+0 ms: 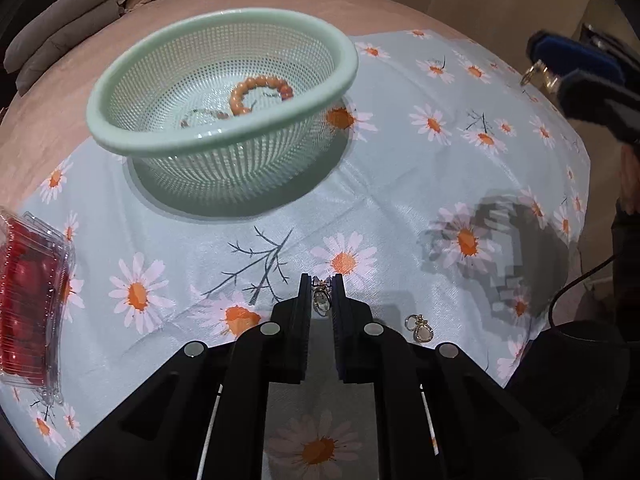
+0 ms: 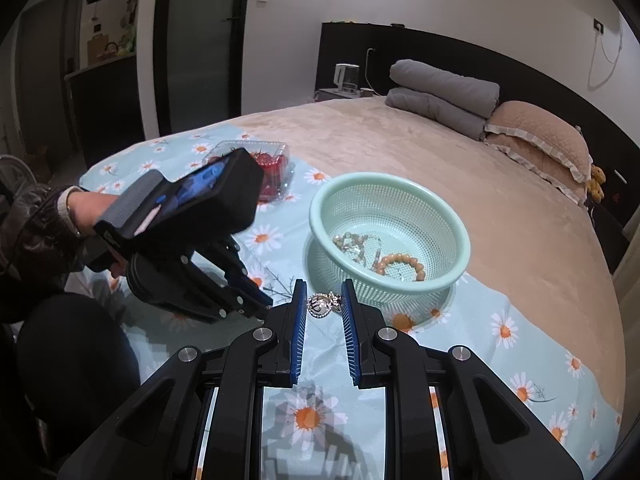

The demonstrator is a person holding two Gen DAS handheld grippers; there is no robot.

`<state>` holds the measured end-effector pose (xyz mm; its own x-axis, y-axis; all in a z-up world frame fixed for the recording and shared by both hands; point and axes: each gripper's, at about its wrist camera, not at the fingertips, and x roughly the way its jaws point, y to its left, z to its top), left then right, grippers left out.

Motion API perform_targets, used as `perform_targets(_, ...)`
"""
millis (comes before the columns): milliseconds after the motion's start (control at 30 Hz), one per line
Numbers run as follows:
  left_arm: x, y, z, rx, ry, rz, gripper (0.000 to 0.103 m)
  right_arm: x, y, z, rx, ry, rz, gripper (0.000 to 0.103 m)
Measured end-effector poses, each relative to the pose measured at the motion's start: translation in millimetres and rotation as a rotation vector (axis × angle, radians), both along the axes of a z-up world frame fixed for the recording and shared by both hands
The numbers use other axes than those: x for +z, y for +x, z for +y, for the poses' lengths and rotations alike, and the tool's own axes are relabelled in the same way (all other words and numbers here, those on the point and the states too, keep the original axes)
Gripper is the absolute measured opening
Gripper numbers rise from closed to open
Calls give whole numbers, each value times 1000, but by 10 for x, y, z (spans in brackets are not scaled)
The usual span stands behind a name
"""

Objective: Organize jewelry
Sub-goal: 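Carry both earrings over the green basket and open both tools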

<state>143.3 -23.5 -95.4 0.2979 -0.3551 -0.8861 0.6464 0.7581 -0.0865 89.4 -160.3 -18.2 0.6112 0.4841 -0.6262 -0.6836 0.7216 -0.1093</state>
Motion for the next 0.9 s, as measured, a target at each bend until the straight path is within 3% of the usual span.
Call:
perform_targets(233,696,91,169,24,-38,-138,10,93,145,55,10,-14,-29,17)
perform_targets(400,930,311,149,28,-33,-182,10,177,287,70,13,-26,-52,17)
perform_targets(633,848,610,74,20,-22,-180,10,129,618,72,9,-38,-48,17)
perform_targets(833,631,796,10,11,0,-157,11,-109,929,57,-21,-27,-25,17)
perform_targets(900,585,824,14,21,14,-167,28,-205,1000,62,-37,-30,-13,24)
